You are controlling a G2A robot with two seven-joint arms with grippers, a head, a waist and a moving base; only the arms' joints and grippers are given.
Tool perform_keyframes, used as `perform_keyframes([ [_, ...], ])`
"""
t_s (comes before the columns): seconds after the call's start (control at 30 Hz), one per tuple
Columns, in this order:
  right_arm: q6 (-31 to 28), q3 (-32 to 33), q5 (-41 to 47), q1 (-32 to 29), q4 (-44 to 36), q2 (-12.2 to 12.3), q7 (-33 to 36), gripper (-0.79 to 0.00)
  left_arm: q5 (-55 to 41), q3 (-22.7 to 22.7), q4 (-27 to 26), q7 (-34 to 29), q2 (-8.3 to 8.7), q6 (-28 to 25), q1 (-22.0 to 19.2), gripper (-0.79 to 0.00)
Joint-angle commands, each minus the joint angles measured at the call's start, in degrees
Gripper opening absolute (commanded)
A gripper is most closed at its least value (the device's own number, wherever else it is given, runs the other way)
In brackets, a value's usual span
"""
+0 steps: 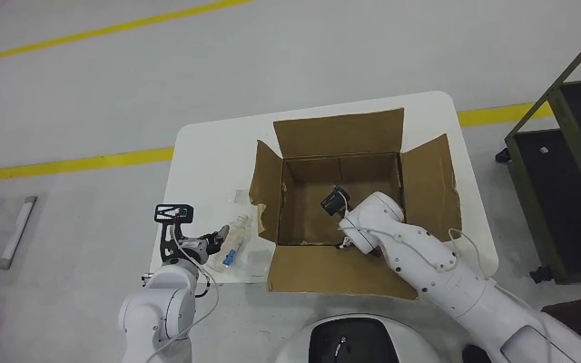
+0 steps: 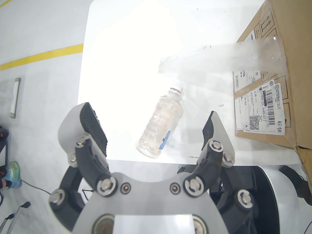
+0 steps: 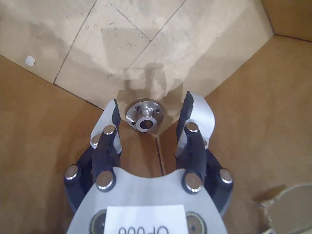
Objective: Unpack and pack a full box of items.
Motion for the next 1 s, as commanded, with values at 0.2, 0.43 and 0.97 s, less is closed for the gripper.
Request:
perform_keyframes([
  [0.2,1.83,-5.24,4.03,3.34,1.49,1.11,0.00,-0.292,0.00,0.00,0.00,0.00,0.00,0.00,0.00,0.000],
  [0.43,5.18,-9.85,6.90,5.62,-0.34,3.37,0.00,-0.062,0.00,0.00,0.00,0.00,0.00,0.00,0.00,0.000],
  [0.97,7.44,-17.34,14.25,9.97,-2.08,9.00,0.00,-0.292,0.00,0.00,0.00,0.00,0.00,0.00,0.00,0.000],
])
